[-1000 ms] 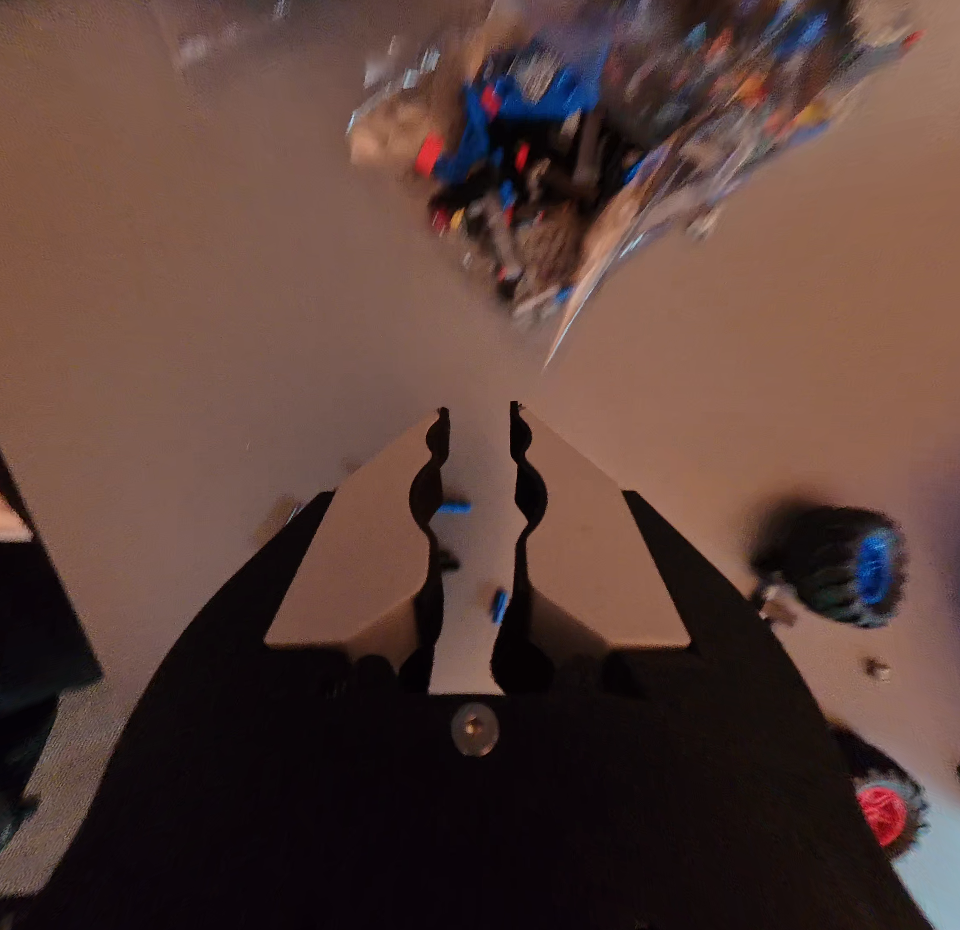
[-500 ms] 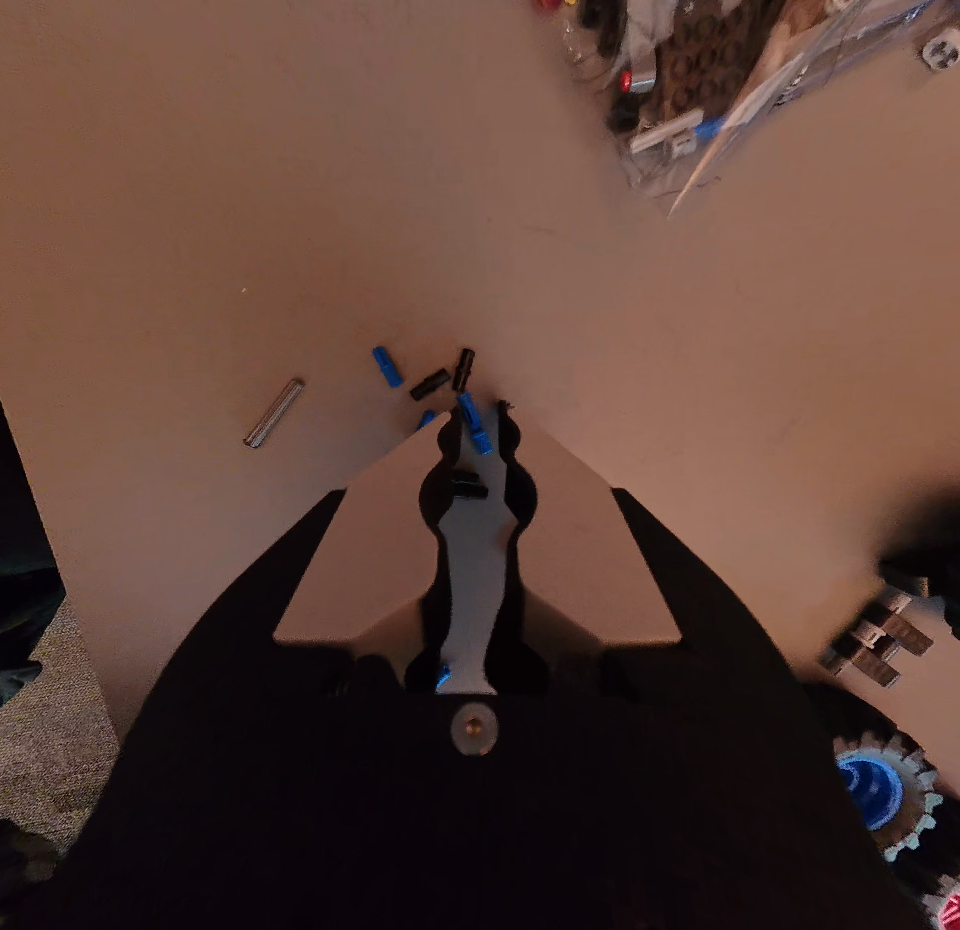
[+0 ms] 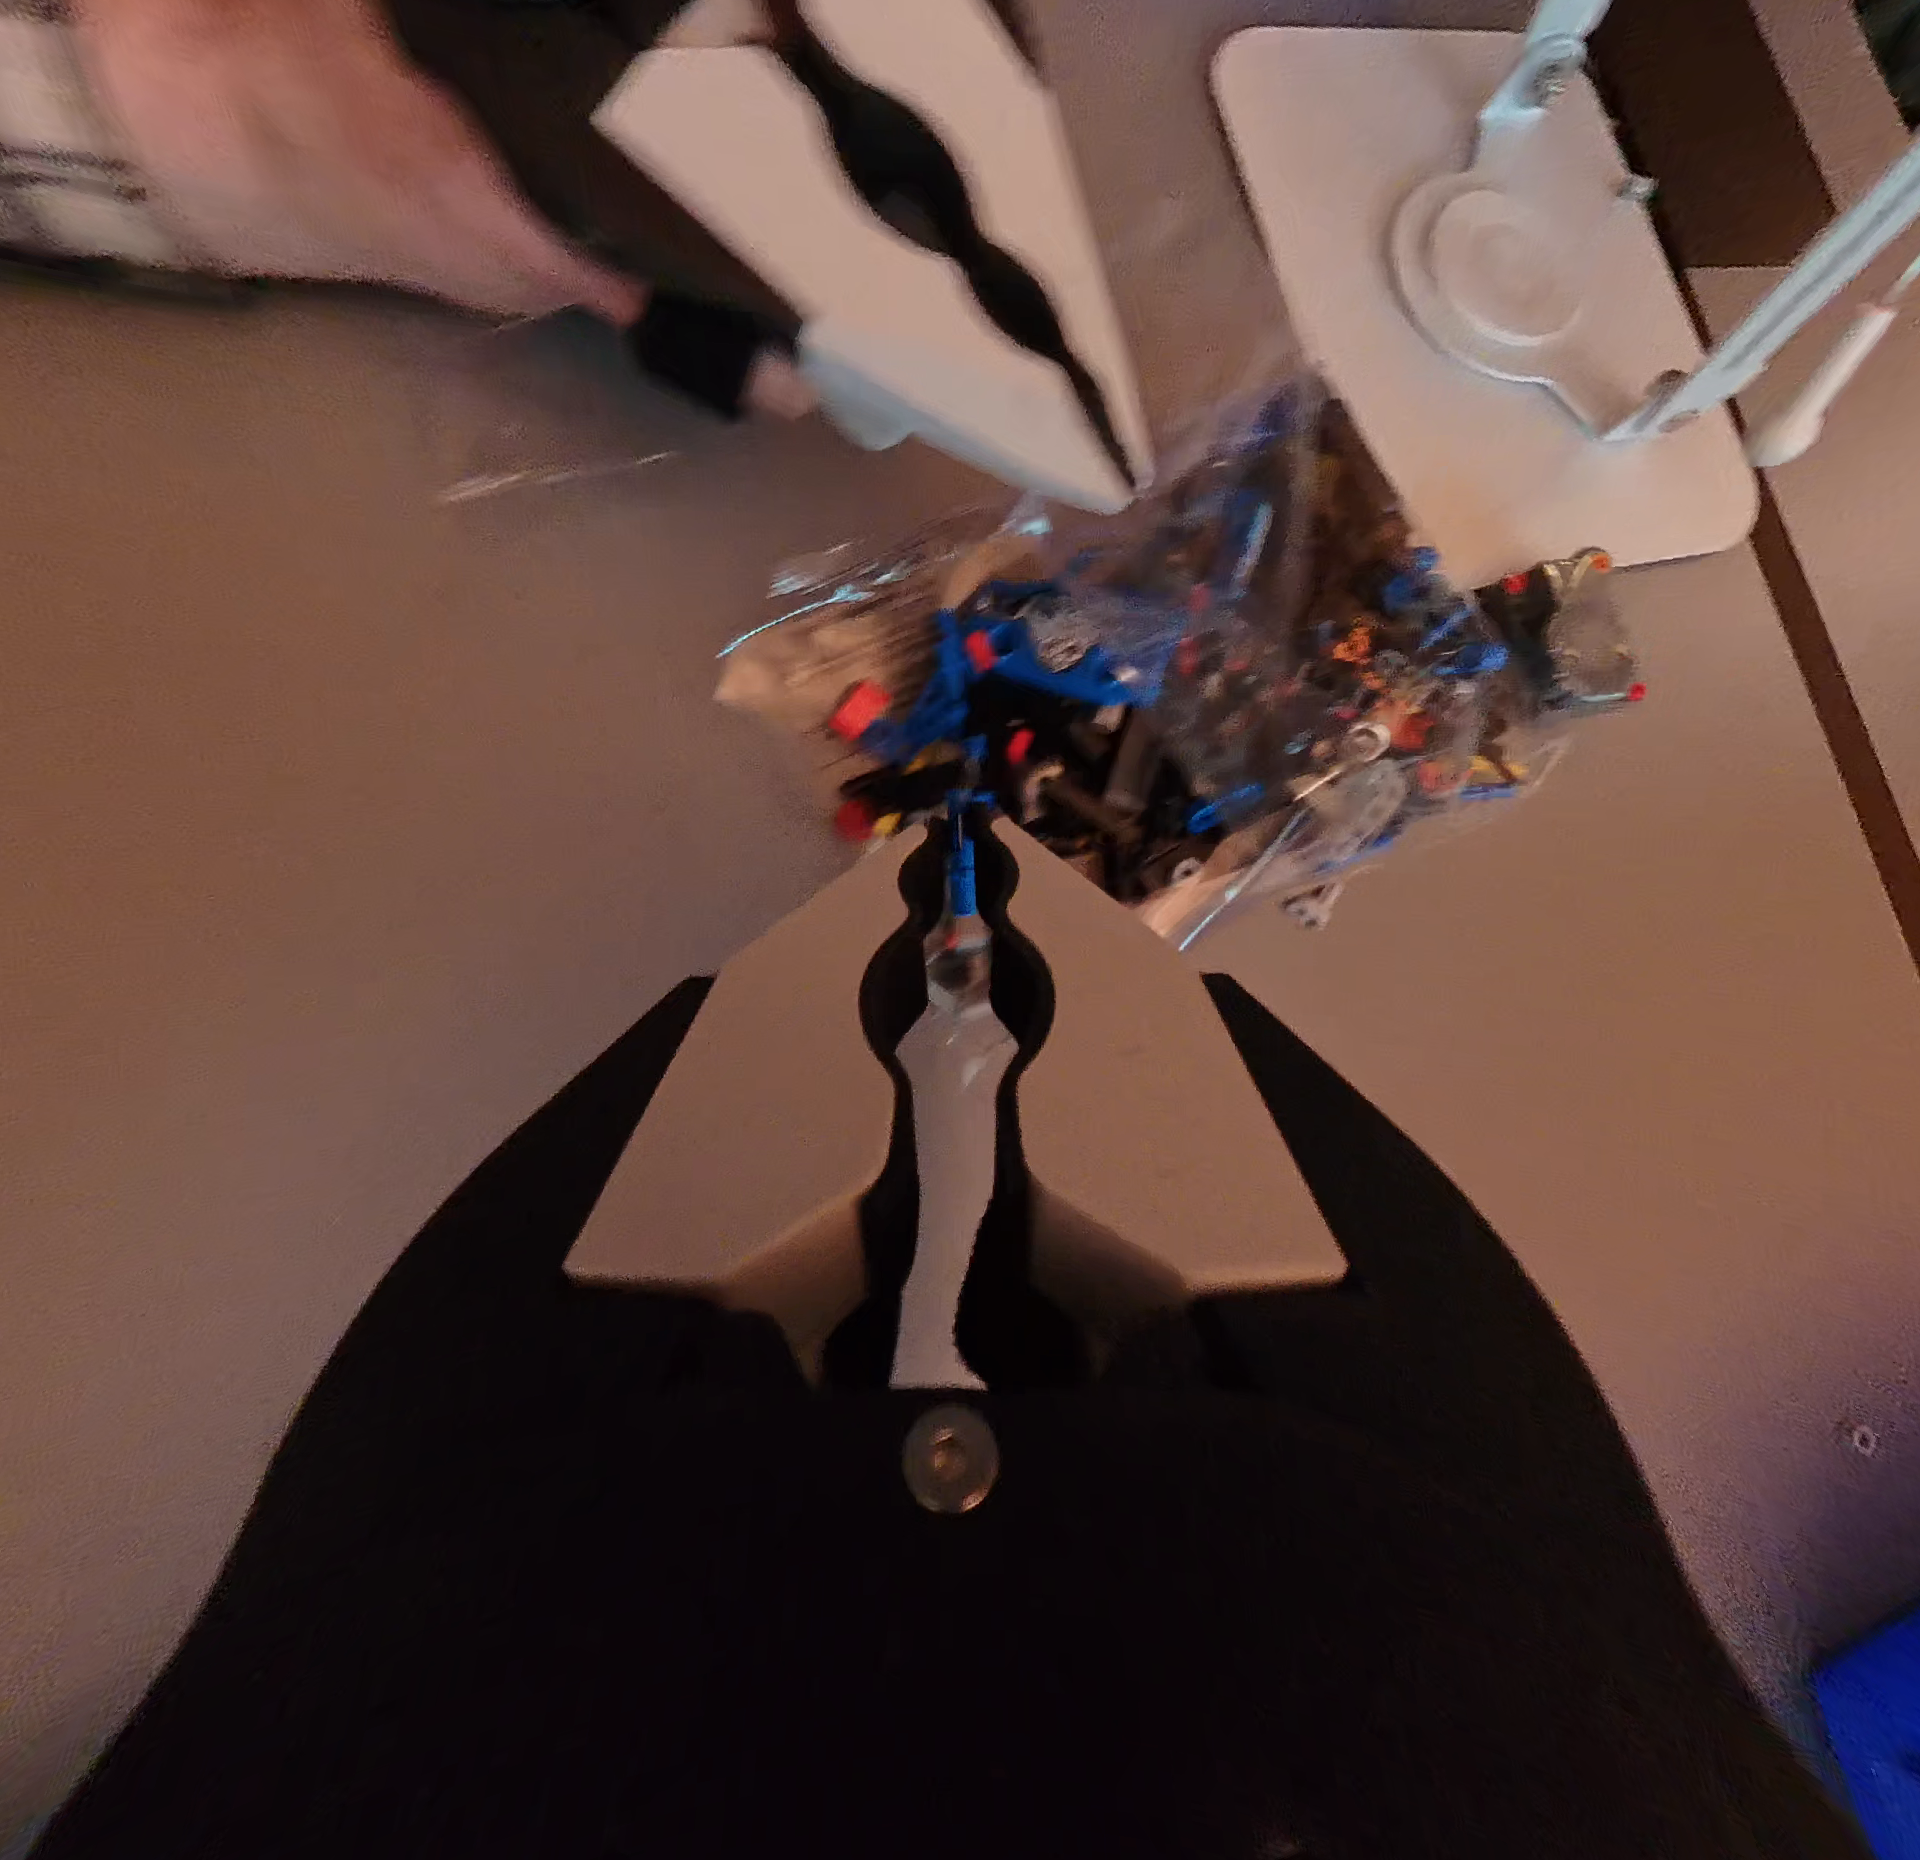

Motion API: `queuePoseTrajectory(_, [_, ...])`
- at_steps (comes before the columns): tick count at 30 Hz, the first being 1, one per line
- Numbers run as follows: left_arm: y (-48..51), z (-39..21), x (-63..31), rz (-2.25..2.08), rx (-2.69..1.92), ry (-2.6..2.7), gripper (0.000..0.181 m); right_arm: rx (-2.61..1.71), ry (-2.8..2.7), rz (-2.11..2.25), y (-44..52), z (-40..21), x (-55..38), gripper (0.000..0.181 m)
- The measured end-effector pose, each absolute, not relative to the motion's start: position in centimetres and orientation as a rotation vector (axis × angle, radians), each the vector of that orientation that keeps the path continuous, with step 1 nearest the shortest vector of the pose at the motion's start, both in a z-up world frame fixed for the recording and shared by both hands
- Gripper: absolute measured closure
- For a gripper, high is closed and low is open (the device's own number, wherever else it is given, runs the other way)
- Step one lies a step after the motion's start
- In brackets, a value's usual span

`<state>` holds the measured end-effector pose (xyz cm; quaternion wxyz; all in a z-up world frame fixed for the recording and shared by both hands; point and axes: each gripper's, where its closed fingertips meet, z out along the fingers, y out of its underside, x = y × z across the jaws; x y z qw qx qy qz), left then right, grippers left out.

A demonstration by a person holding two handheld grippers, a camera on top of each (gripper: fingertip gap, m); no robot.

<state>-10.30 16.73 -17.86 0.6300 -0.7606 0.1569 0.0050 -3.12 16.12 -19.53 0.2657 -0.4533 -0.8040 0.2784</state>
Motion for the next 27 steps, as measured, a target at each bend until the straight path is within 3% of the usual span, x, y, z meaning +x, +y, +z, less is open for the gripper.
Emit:
queuePoseTrajectory(2, [16.7,-17.8,-10.4,0.013,-1.741,0.356,0.181,-1.283,-2.167,0.749,16.8,-20.2,-5.0,0.161])
queuePoseTrajectory(8, [16.8,-17.9,-10.3,0.004,-1.745,0.363,0.181,-1.305,-2.126,0.751,17.5,-19.0,-2.2,0.169])
queuePoseTrajectory(16, [16.8,-17.9,-10.2,0.008,-1.745,0.364,0.181,-1.63,-2.267,0.606,16.8,-25.1,7.4,0.167])
queuePoseTrajectory(21, [16.8,-17.9,-10.2,0.016,-1.746,0.364,0.181,-1.66,-2.278,0.609,16.7,-26.2,8.0,0.179])
queuePoseTrajectory(27, [16.8,-17.9,-10.2,0.014,-1.746,0.364,0.181,-1.581,-2.235,0.716,16.0,-24.1,6.0,0.18])
